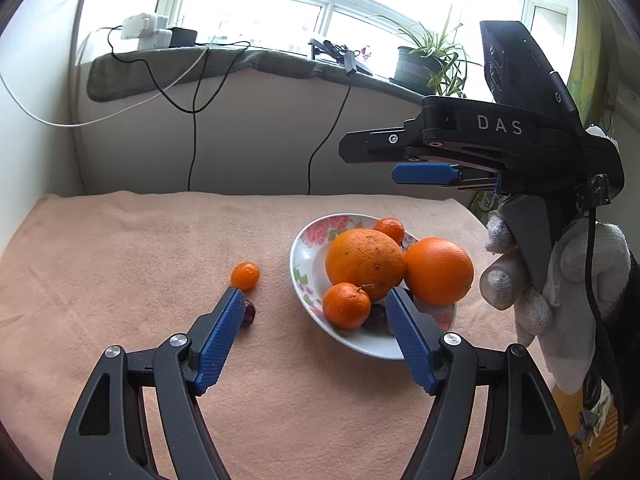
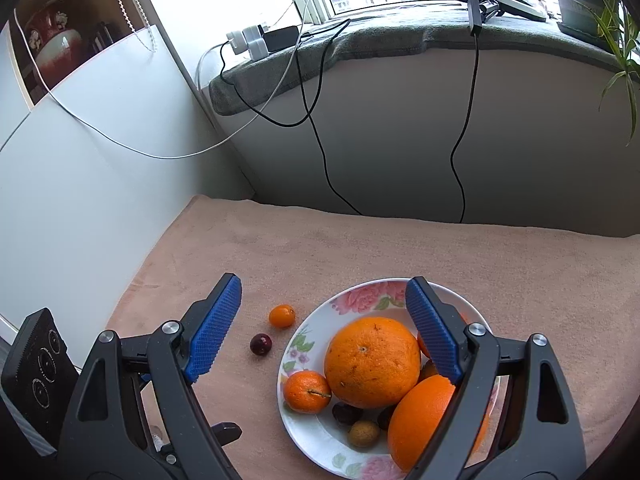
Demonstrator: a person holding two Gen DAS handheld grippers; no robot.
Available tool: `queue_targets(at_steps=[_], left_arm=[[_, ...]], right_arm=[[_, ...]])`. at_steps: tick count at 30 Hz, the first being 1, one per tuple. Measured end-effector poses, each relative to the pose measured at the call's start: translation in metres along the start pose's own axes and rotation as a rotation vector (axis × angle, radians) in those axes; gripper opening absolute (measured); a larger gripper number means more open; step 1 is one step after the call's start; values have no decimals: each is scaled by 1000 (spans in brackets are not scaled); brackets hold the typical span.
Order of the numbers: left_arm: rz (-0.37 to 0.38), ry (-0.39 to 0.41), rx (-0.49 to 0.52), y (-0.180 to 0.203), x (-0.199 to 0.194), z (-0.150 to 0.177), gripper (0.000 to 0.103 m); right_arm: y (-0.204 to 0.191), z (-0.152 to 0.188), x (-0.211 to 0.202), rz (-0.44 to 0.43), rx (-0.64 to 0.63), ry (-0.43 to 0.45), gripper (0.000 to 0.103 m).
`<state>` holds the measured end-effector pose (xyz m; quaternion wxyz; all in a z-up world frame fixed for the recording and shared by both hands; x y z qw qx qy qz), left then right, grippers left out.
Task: Organize fruits
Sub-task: 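Move both open tools back toward the dark plum and small kumquat on the towel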
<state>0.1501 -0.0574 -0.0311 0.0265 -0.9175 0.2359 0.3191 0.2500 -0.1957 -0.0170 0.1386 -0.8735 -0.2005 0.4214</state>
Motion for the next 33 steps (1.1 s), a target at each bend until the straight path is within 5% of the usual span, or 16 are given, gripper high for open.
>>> queue_targets(at_steps=[10,21,27,33], left_arm=[[-52,-41,-31,-43,-3,26,73],[-7,-68,-48,-49,9,31,71],[14,-78,-54,-49,15,30,65],[44,-103,-53,-46,28,26,46]], right_arm=[[-32,8,29,24,-94,-102,87],[-49,15,67,-34,-123,-242,86],[-47,17,85,-37,-107,-315,78],[-43,22,108,-22,-96,-389,55]])
Point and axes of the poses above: each gripper's, at about its wrist camera, not at the fingertips, and x roughly the way its jaws point, y to its right, z to its underside, the point moved 2 cm from there along x, roughly the way its jaws point, and after that the axes turned 10 degrees about x, right-handed, at the moved point
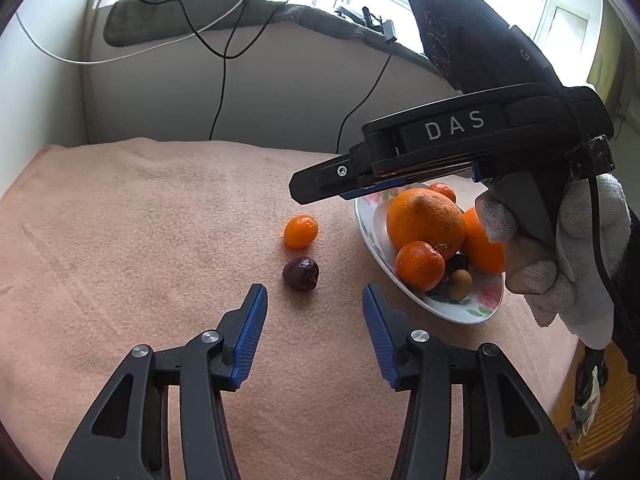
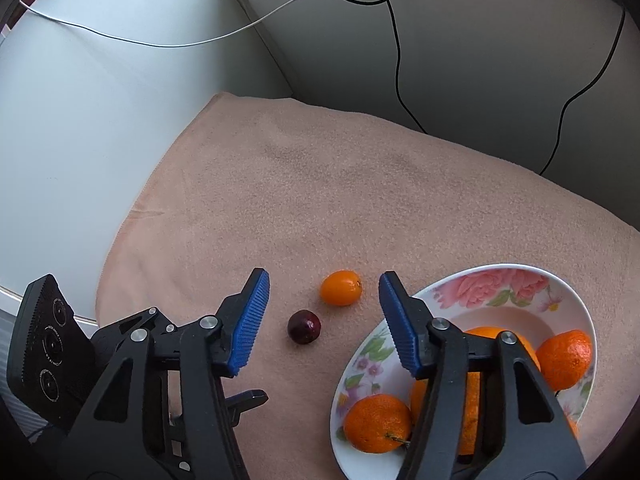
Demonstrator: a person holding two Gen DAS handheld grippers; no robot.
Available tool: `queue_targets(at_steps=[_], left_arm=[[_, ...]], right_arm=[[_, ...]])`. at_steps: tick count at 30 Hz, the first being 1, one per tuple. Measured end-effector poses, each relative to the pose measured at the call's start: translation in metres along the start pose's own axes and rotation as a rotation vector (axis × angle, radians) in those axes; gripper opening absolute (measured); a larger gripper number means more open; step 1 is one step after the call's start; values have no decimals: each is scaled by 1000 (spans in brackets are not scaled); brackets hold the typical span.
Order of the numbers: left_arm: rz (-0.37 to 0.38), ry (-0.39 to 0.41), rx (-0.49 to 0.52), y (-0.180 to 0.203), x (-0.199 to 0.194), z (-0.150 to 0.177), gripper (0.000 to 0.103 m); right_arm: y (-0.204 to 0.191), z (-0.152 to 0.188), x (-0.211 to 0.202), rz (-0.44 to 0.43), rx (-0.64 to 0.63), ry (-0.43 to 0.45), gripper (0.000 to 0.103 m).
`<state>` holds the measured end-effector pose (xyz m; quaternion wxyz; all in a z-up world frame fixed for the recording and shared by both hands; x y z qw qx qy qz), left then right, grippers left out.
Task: Organize fruits
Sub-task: 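Move both open tools back toward the dark plum and small kumquat on the towel, then grasp the dark plum with the left tool while the right tool grasps the small orange kumquat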
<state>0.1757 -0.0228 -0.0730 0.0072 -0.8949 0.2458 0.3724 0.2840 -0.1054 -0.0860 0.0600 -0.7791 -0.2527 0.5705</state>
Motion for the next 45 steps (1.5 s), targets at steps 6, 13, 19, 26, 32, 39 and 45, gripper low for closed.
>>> queue_targets(at_steps=[6,13,19,26,32,39,45], left_arm=[[2,-27,-10,0,16,-6,40],[-8,-61,-9,-2,34,-9,37],[-17,-85,-6,-3,46,-14,34],[-37,-91,-15,-12,61,-24,23],[-29,-81,-28,-17,61,-26,22],[-16,-50,-46,-20,52,-30,22],[-1,-6,-27,-7,37,-40,22]], right_arm=[[-3,-4,17,40,-32,-62,49],[-8,-4,34,93,-85,-114,44],[-16,-5,47,134,-120,-144,39],[-22,-8,50,142,-118,-134,30],[-13,-8,44,126,-94,-116,29],[-2,-6,16,83,-60,-55,29],[4,2,-20,62,-53,15,29]])
Point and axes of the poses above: each gripper's, at about its wrist camera, not at the fingertips, and x roughly the way its jaws point, y to its right, z to its underside, the point moved 2 cm from there along x, roughly the way its jaws point, and after that the axes turned 10 degrees about x, right-handed, at the moved point
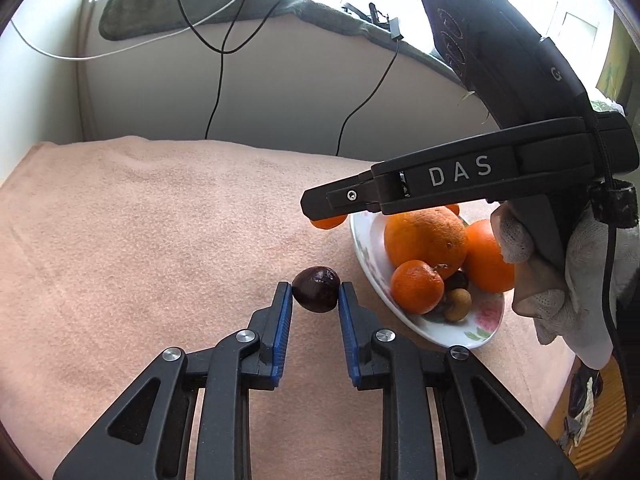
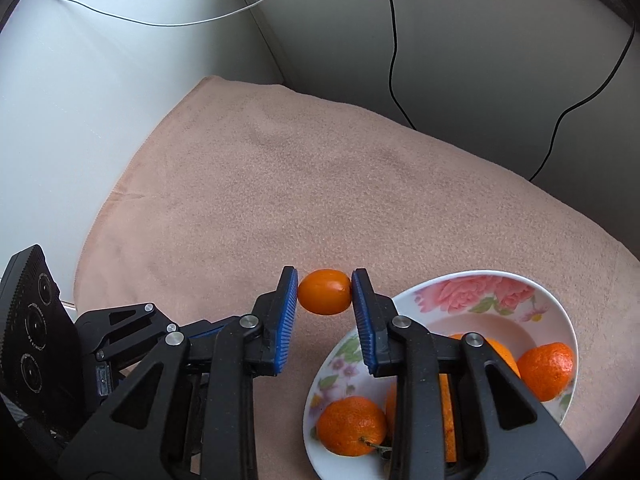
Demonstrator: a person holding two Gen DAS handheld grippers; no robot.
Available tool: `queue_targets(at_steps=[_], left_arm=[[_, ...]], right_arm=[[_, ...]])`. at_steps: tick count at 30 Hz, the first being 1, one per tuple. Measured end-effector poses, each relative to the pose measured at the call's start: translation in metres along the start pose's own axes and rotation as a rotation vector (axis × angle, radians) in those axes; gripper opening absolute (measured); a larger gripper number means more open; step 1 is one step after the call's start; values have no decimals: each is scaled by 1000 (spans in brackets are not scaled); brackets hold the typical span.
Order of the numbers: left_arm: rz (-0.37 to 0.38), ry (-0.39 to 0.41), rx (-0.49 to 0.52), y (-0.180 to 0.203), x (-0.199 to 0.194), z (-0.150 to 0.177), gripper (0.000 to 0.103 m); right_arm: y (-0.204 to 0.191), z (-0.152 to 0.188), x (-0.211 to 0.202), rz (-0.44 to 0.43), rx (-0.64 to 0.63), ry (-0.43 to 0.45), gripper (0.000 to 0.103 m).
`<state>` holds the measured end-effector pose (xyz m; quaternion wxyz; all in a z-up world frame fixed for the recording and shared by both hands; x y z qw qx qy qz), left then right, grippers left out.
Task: Organize fruits
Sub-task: 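Grasp the dark plum with the left tool while the right tool grasps the small orange kumquat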
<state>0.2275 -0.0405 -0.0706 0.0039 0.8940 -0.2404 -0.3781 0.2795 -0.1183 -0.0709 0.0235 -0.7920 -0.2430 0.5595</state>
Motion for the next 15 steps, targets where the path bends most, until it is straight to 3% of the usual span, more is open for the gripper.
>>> queue_targets(at_steps=[7,15], left_arm=[[35,44,36,11,-17,-7,22],[83,65,81,63,-40,7,22]], right_arm=[[4,12,-38,0,15,96,29],[22,31,-76,13,53,193,29]])
Point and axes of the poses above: each gripper's, at about its wrist camera, not at the fingertips, and x roughly the way its jaws point, y to its right, z to its underside, the point moved 2 cm from there along x, roughly the way its jaws point, and after that the axes turned 10 degrees about x, right-handed, at the moved point
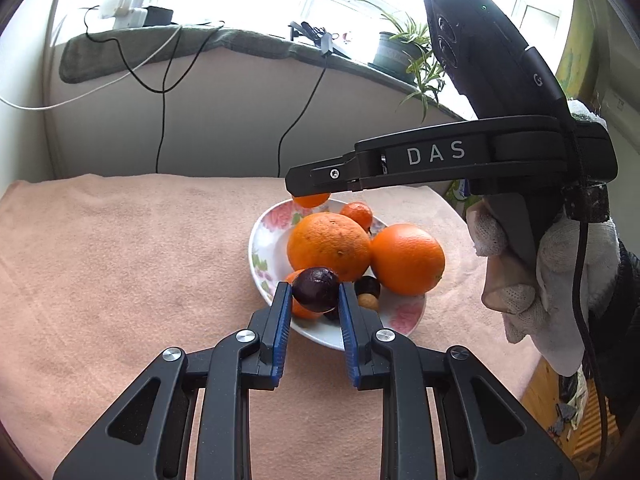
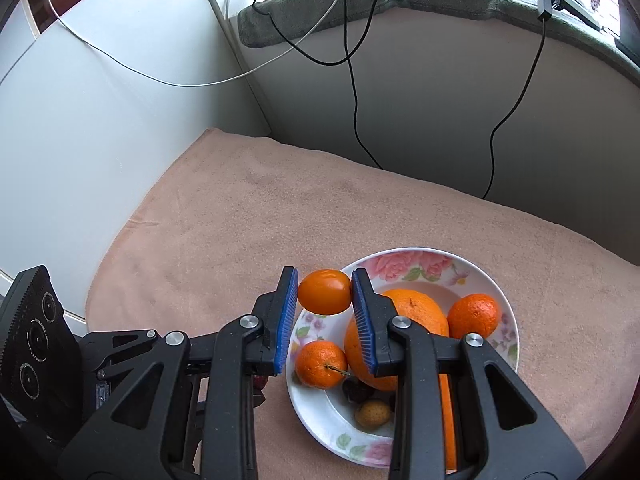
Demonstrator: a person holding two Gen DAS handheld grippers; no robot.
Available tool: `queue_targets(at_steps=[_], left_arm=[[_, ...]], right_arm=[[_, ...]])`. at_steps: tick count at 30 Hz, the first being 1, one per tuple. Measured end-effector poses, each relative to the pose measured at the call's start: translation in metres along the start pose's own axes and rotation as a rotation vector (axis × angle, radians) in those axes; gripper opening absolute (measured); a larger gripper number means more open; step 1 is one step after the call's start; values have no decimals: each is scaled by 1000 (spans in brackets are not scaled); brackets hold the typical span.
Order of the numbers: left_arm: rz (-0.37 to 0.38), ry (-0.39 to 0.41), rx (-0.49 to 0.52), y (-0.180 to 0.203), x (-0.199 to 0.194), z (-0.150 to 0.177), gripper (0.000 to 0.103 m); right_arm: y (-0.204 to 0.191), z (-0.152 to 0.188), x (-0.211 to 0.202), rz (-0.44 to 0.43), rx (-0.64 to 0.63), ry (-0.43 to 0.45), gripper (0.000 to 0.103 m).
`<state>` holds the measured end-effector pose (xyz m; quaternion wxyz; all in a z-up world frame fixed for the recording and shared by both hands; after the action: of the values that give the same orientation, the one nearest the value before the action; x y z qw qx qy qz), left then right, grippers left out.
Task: Organize fruits
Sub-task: 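Grasp the dark plum with the left tool while the right tool grasps the small orange kumquat, then carry the plum and the kumquat over the plate with both tools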
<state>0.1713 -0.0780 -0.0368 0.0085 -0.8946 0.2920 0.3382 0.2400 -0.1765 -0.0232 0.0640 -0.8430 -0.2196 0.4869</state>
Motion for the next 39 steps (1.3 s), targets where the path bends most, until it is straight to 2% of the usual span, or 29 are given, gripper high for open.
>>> queue_targets(at_steps=[5,16,28,39], left_arm=[[24,0,21,26,-2,-1,22],[47,-26,49,47,14,-3,22],[47,-52,86,59,28,-5,22],[37,-69,95,62,40,-7,22]], right_arm=[[23,4,-15,16,40,38,29],[62,10,-22,33,99,53,29],[65,4,-11,20,99,46,29],[65,-1,8,49,81,18,29]])
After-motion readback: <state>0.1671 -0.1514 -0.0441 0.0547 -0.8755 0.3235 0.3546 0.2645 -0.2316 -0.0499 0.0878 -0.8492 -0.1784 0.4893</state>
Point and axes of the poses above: each gripper's, at about its wrist camera, not at the fingertips, and x roughly the way its jaws point, y to its right, z to its underside, the point moved 2 cm from there along x, roughly the way its jaws point, and after that the axes turned 10 degrees about x, right-handed, at the moved point
